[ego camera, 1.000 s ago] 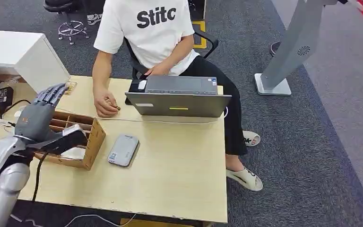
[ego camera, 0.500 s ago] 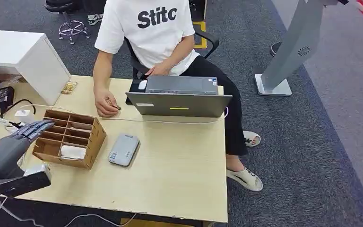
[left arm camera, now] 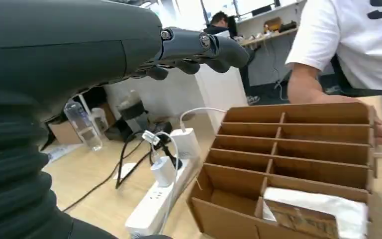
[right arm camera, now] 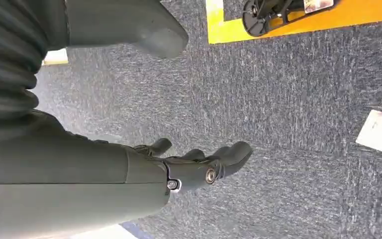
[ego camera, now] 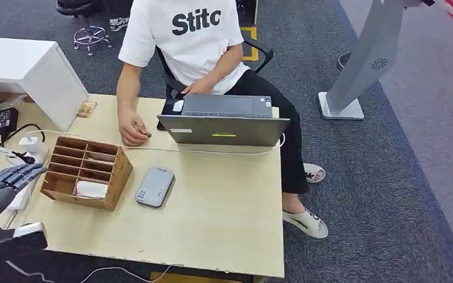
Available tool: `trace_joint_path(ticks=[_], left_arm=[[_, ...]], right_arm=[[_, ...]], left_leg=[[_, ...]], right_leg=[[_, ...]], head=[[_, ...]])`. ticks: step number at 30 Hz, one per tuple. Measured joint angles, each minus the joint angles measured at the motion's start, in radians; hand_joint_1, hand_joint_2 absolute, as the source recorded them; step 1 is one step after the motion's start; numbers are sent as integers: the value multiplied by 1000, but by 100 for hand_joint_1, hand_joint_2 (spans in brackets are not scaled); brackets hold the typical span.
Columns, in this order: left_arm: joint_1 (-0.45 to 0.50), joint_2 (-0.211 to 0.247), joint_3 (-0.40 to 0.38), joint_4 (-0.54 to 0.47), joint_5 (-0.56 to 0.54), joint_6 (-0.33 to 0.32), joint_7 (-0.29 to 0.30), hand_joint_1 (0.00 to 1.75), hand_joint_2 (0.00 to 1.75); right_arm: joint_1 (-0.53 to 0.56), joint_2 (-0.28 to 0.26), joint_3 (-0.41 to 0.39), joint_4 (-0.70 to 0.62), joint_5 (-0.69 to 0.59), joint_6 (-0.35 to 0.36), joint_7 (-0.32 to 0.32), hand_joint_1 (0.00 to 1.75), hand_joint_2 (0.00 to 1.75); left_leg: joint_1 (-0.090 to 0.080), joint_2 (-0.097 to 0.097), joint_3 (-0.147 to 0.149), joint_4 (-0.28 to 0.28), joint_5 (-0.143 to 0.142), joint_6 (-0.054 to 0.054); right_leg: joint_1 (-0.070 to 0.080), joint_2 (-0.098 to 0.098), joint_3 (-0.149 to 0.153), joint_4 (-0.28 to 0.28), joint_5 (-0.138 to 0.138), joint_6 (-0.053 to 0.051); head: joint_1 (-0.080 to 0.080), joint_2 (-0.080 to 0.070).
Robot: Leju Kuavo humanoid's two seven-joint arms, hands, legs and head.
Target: Pass the card to the sensor for recognition and then transmit it.
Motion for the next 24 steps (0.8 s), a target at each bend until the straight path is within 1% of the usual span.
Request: trace_joint_path(ticks=[5, 7, 10, 14, 20, 24], left_arm=[[2, -21, -1, 19, -29, 11, 0, 0, 175], [2, -41, -3, 44, -61, 37, 0, 0, 175], [2, -88, -6, 96, -105, 70, -8, 0, 175], [2, -126, -16, 138, -120, 80, -19, 0, 175], [2, -175, -27, 197, -137, 95, -18, 0, 175], [3, -198, -35, 231, -145, 106, -18, 0, 175]], right_arm=[[0, 0, 0, 0, 6, 3, 1, 0, 175], [-1, 0, 0, 0, 9, 5, 3, 0, 175], [-2, 0, 0, 0, 19, 6, 10, 0, 175], [-2, 0, 0, 0, 21, 6, 10, 0, 175], [-3, 0, 2, 0, 34, 12, 10, 0, 175], [-3, 0, 3, 0, 36, 17, 10, 0, 175]], left_leg=[[0, 0, 0, 0, 0, 0], [0, 0, 0, 0, 0, 0], [0, 0, 0, 0, 0, 0], [0, 0, 0, 0, 0, 0], [0, 0, 0, 0, 0, 0], [0, 0, 0, 0, 0, 0]], right_leg=[[0, 0, 0, 0, 0, 0], [0, 0, 0, 0, 0, 0], [0, 0, 0, 0, 0, 0], [0, 0, 0, 0, 0, 0], [0, 0, 0, 0, 0, 0], [0, 0, 0, 0, 0, 0]], head=[[0, 0], [0, 0], [0, 0], [0, 0], [0, 0], [0, 0]])
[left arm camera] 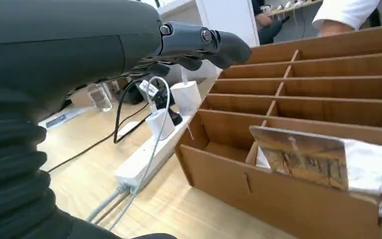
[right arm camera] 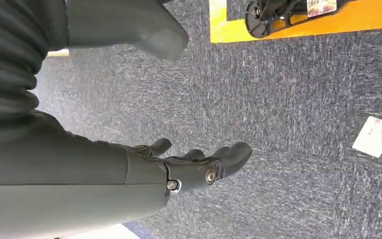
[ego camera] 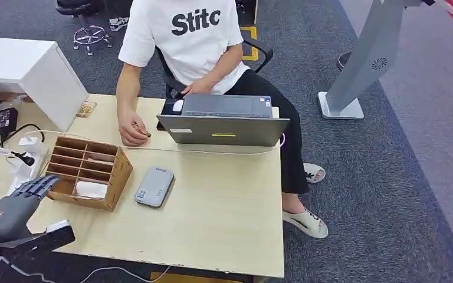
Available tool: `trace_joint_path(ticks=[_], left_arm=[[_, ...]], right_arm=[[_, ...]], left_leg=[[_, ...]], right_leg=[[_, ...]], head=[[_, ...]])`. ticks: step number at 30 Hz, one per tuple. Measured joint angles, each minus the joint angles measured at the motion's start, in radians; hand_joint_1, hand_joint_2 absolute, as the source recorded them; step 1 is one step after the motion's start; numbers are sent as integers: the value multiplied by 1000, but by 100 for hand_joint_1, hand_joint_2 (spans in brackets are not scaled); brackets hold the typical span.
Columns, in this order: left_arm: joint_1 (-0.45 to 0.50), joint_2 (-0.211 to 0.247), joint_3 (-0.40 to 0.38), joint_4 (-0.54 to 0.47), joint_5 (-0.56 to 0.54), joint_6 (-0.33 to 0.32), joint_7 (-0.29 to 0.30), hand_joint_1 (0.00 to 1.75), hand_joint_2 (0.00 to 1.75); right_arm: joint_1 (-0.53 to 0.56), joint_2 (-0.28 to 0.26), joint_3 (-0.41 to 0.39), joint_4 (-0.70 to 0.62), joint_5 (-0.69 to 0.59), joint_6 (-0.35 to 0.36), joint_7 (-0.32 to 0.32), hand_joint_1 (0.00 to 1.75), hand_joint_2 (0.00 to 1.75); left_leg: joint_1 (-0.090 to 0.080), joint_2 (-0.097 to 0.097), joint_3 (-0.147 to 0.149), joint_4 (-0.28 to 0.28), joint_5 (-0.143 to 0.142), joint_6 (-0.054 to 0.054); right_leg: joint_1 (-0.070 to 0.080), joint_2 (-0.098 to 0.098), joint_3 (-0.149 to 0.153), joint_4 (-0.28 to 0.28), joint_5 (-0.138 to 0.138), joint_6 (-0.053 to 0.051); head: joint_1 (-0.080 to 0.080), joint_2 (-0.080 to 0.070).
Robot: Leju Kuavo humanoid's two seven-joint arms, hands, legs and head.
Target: Pass the card to the sensor for recognition and then transmit it.
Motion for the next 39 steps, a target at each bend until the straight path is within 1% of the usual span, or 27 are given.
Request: trace_joint_path(ticks=[5, 10, 13, 16, 22, 24, 26, 31, 39], left_arm=[[0, -22, -3, 25, -2, 1, 0, 0, 175], [1, -34, -5, 37, -3, 2, 0, 0, 175], [4, -45, -5, 42, -14, 16, -4, 0, 175], [11, -63, -5, 51, -31, 45, -12, 0, 175], [14, -122, -5, 77, -115, 132, -44, 0, 175], [14, -152, -5, 87, -145, 166, -58, 0, 175], [14, -181, -5, 97, -162, 184, -59, 0, 175], [9, -223, 0, 118, -175, 187, -60, 0, 175], [-14, -266, 5, 157, -193, 194, -68, 0, 175]], right_arm=[[0, 0, 0, 0, 0, 0, 0, 0, 175], [-1, 0, 0, 0, 2, 0, 0, 0, 175], [-1, 0, 0, 0, 7, 0, 0, 0, 175], [-1, 0, 0, 0, 10, 0, 0, 0, 175], [-1, 0, 0, 0, 21, 2, 0, 0, 175], [-1, 0, 0, 0, 27, 1, -1, 0, 175], [-2, 0, 0, 0, 30, 1, -2, 0, 175], [-2, 0, 0, 0, 37, 2, -2, 0, 175], [-2, 0, 1, 0, 42, 4, 0, 0, 175]], left_leg=[[0, 0, 0, 0, 0, 0], [0, 0, 0, 0, 0, 0], [0, 0, 0, 0, 0, 0], [0, 0, 0, 0, 0, 0], [0, 0, 0, 0, 0, 0], [0, 0, 0, 0, 0, 0], [0, 0, 0, 0, 0, 0], [0, 0, 0, 0, 0, 0], [0, 0, 0, 0, 0, 0]], right_leg=[[0, 0, 0, 0, 0, 0], [0, 0, 0, 0, 0, 0], [0, 0, 0, 0, 0, 0], [0, 0, 0, 0, 0, 0], [0, 0, 0, 0, 0, 0], [0, 0, 0, 0, 0, 0], [0, 0, 0, 0, 0, 0], [0, 0, 0, 0, 0, 0], [0, 0, 0, 0, 0, 0]], head=[[0, 0], [0, 0], [0, 0], [0, 0], [0, 0], [0, 0], [0, 0], [0, 0], [0, 0]])
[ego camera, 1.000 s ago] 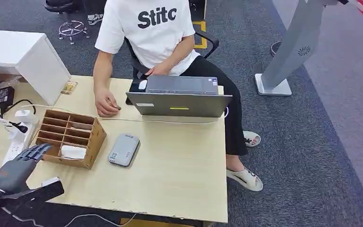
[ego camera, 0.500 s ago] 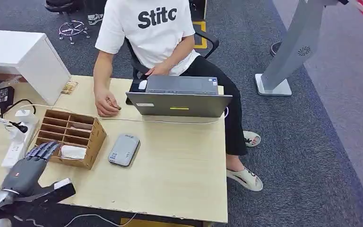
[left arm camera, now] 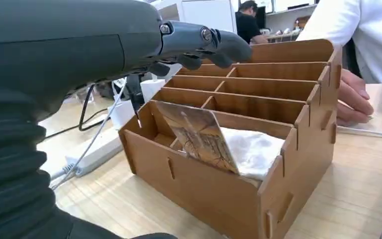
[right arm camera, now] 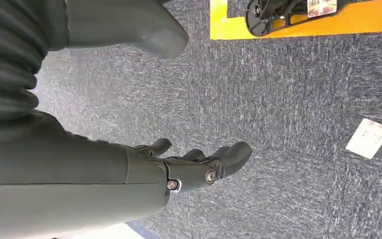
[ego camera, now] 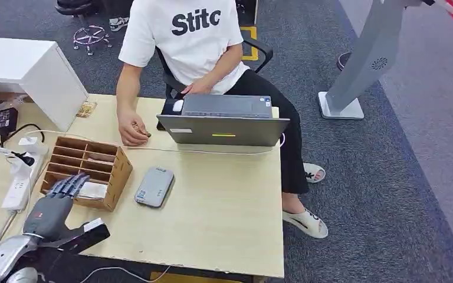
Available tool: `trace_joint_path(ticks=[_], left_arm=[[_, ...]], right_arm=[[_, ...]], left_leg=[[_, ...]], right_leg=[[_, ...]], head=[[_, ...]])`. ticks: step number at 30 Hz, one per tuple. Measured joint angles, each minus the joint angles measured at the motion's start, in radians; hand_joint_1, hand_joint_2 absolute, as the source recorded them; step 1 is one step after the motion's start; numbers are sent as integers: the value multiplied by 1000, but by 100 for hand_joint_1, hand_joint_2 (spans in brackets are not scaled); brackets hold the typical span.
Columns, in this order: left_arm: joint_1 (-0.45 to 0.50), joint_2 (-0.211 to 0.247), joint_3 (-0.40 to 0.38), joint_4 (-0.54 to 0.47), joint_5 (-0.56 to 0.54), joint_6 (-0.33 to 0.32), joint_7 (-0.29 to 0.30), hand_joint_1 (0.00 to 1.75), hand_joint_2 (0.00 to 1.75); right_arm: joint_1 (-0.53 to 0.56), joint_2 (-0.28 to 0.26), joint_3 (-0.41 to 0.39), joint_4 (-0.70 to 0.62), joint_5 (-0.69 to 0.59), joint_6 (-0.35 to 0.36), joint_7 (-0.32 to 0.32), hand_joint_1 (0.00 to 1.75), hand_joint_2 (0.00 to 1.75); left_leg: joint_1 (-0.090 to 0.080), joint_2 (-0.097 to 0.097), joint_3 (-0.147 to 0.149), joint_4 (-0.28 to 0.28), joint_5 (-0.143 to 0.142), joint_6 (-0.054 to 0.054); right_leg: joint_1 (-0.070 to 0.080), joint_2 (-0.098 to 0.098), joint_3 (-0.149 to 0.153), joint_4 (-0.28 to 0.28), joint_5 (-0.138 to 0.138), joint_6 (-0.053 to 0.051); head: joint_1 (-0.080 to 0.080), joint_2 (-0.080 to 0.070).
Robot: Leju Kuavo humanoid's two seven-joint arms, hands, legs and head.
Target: Pass the card to the sensor for recognition and then transmit it.
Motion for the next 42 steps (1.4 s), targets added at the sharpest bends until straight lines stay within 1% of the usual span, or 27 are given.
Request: trace_joint_path(ticks=[6, 8, 12, 21, 23, 24, 25, 28, 30, 31, 33, 34, 36, 38, 40, 41, 42], left_arm=[[-17, -13, 7, 27, -9, 0, 5, 2, 175], [-23, -13, 15, 32, -9, -2, 15, 2, 175], [-34, -13, 33, 38, -7, -6, 15, 2, 175], [-37, -13, 45, 42, -7, -9, 15, 2, 175], [-37, -13, 46, 42, -7, -9, 15, 3, 175], [-37, -13, 47, 42, -7, -9, 15, 9, 175], [-37, -13, 47, 42, -7, -9, 15, 9, 175], [-42, -13, 50, 42, -6, -12, 15, 17, 175], [-44, -13, 51, 42, -5, -14, 15, 17, 175], [-45, -13, 51, 42, -5, -15, 15, 21, 175], [-49, -14, 51, 42, -6, -17, 15, 38, 175], [-51, -15, 52, 43, -6, -18, 15, 38, 175], [-57, -18, 51, 46, -9, -23, 15, 54, 175], [-65, -22, 51, 51, -13, -23, 15, 59, 175], [-74, -28, 51, 56, -13, -24, 15, 70, 175], [-80, -30, 51, 59, -15, -26, 15, 89, 175], [-84, -32, 51, 61, -16, -26, 15, 101, 175]], right_arm=[[0, 0, 0, 0, 2, 0, 0, 0, 175], [0, 0, 0, 0, 5, 0, 0, 0, 175], [0, 0, 0, 0, 8, 0, 0, 0, 175], [0, 0, 0, 0, 8, 0, 0, 0, 175], [0, 0, 0, 0, 8, 0, 0, 0, 175], [0, 0, 0, 0, 8, 0, 0, 0, 175], [0, 0, 0, 0, 8, 0, 0, 0, 175], [0, 0, 0, 0, 8, 0, 0, 0, 175], [0, 0, 0, 0, 9, 0, 0, 0, 175], [0, 0, 0, 0, 9, 0, 0, 0, 175], [0, 0, 0, 0, 12, 0, 0, 0, 175], [0, 0, 0, 0, 12, 0, 0, 0, 175], [0, 0, 0, 0, 14, 2, 0, 0, 175], [0, 0, 0, 0, 15, 2, 0, 0, 175], [0, 0, 0, 0, 17, 2, 0, 0, 175], [0, 0, 0, 0, 18, 2, 0, 0, 175], [0, 0, 0, 0, 19, 2, 0, 0, 175]], left_leg=[[0, 0, 0, 0, 0, 0], [0, 0, 0, 0, 0, 0], [0, 0, 0, 0, 0, 0], [0, 0, 0, 0, 0, 0], [0, 0, 0, 0, 0, 0], [0, 0, 0, 0, 0, 0], [0, 0, 0, 0, 0, 0], [0, 0, 0, 0, 0, 0], [0, 0, 0, 0, 0, 0], [0, 0, 0, 0, 0, 0], [0, 0, 0, 0, 0, 0], [0, 0, 0, 0, 0, 0], [0, 0, 0, 0, 0, 0], [0, 0, 0, 0, 0, 0], [0, 0, 0, 0, 0, 0], [0, 0, 0, 0, 0, 0], [0, 0, 0, 0, 0, 0]], right_leg=[[0, 0, 0, 0, 0, 0], [0, 0, 0, 0, 0, 0], [0, 0, 0, 0, 0, 0], [0, 0, 0, 0, 0, 0], [0, 0, 0, 0, 0, 0], [0, 0, 0, 0, 0, 0], [0, 0, 0, 0, 0, 0], [0, 0, 0, 0, 0, 0], [0, 0, 0, 0, 0, 0], [0, 0, 0, 0, 0, 0], [0, 0, 0, 0, 0, 0], [0, 0, 0, 0, 0, 0], [0, 0, 0, 0, 0, 0], [0, 0, 0, 0, 0, 0], [0, 0, 0, 0, 0, 0], [0, 0, 0, 0, 0, 0], [0, 0, 0, 0, 0, 0]], head=[[0, 0], [0, 0], [0, 0], [0, 0], [0, 0], [0, 0], [0, 0], [0, 0], [0, 0], [0, 0], [0, 0], [0, 0], [0, 0], [0, 0], [0, 0], [0, 0], [0, 0]])
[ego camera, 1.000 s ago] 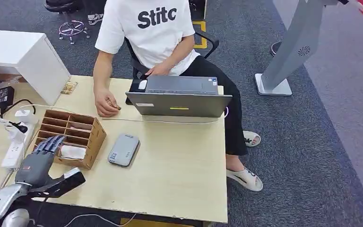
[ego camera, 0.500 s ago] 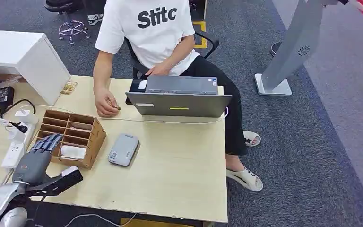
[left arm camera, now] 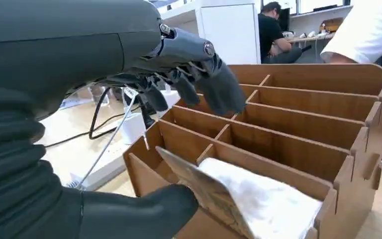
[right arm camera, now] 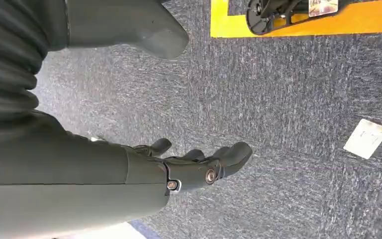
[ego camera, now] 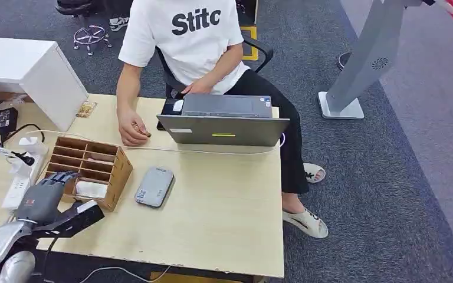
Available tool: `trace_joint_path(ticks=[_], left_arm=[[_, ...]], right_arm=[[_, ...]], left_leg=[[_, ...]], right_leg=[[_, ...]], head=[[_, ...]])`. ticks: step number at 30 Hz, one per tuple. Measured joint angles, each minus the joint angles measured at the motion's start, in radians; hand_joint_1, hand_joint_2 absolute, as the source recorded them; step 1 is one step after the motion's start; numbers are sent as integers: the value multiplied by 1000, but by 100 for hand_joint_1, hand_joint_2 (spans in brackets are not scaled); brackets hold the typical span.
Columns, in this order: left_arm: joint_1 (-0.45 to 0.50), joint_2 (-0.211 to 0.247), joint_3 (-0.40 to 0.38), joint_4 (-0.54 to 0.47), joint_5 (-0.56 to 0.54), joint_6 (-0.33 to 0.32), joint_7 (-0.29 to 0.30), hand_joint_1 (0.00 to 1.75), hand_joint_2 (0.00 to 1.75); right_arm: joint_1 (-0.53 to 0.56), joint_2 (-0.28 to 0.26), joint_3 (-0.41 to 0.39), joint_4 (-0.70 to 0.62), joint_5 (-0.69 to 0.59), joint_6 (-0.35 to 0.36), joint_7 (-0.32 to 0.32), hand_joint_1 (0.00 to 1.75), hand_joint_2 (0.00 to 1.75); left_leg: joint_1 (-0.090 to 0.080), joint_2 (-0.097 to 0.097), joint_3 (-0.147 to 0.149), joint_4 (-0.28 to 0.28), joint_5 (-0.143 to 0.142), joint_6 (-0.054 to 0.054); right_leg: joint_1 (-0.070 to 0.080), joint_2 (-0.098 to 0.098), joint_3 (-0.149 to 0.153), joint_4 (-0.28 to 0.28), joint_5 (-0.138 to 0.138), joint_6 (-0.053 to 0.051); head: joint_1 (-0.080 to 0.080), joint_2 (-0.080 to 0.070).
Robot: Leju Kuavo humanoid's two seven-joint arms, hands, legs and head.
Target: Pass the card to the sensor for recognition and then transmit it.
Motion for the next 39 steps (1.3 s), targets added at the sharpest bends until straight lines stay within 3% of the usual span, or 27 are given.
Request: trace_joint_path(ticks=[1, 2, 3, 8, 10, 18, 39], left_arm=[[-3, -3, 0, 2, 0, 0, 0, 120, 175], [-7, -4, 0, 5, 0, -3, 0, 152, 175], [-10, -7, -1, 7, -1, -5, 0, 155, 175], [-23, -18, -3, 23, -6, -6, 0, 155, 175], [-27, -22, -3, 29, -9, -6, 0, 168, 175], [-34, -29, -4, 47, -11, -8, 0, 175, 175], [-108, -36, -7, 64, -53, 41, 30, 175, 175]], right_arm=[[0, 0, 0, 0, 0, 0, 0, 0, 175], [0, 0, 0, 0, 1, 0, 0, 0, 175], [0, 0, 0, 0, 2, 0, 0, 0, 175], [0, 0, 1, 0, 8, 1, 0, 0, 175], [0, 0, 1, 0, 10, 1, 1, 0, 175], [0, 0, 2, 0, 10, 8, 2, 0, 175], [0, 0, 1, 0, 13, 10, 1, 0, 175]], left_leg=[[0, 0, 0, 0, 0, 0], [0, 0, 0, 0, 0, 0], [0, 0, 0, 0, 0, 0], [0, 0, 0, 0, 0, 0], [0, 0, 0, 0, 0, 0], [0, 0, 0, 0, 0, 0], [0, 0, 0, 0, 0, 0]], right_leg=[[0, 0, 0, 0, 0, 0], [0, 0, 0, 0, 0, 0], [0, 0, 0, 0, 0, 0], [0, 0, 0, 0, 0, 0], [0, 0, 0, 0, 0, 0], [0, 0, 0, 0, 0, 0], [0, 0, 0, 0, 0, 0]], head=[[0, 0], [0, 0], [0, 0], [0, 0], [0, 0], [0, 0], [0, 0]])
